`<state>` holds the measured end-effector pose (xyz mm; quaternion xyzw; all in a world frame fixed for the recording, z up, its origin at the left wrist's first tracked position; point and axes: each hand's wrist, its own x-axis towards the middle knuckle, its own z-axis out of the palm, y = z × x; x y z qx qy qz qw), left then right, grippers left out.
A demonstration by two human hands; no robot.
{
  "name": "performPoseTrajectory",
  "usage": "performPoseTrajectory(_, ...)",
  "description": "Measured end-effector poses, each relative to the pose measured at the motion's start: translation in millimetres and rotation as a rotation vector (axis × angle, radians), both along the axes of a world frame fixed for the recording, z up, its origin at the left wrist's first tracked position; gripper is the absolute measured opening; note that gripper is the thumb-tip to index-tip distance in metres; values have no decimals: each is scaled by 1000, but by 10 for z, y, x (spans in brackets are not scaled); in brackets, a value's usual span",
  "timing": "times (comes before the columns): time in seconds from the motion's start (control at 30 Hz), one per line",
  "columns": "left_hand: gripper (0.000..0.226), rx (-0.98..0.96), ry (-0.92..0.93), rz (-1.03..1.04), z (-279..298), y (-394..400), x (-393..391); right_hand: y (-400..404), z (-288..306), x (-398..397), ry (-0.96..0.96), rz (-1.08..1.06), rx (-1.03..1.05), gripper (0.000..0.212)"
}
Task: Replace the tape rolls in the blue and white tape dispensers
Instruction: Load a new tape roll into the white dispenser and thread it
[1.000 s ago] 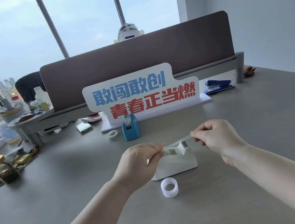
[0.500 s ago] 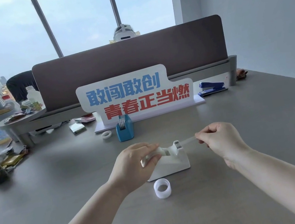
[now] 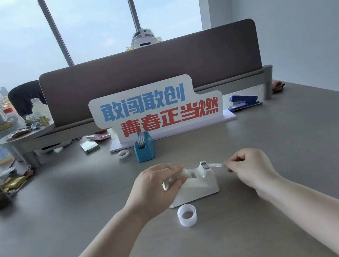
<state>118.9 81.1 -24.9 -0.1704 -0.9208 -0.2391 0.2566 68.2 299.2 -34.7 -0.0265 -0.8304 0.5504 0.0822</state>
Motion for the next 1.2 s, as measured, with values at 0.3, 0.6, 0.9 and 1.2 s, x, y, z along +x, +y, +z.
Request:
performPoseTrajectory(0.3, 41, 5, -10, 1, -1, -3, -9, -99, -52, 3, -15, 72, 313, 23)
performPoseTrajectory(0.6, 44, 18, -5, -2, 1, 4, -11, -144, -9, 43, -34, 151, 472, 19)
performPoseTrajectory(0.9, 35, 22, -7, 10, 1, 16, 2, -131, 2, -6, -52, 160, 521, 8)
performPoseTrajectory(1.2, 32, 10, -25, 13, 17, 20, 29, -244, 163, 274, 304, 285, 432, 41)
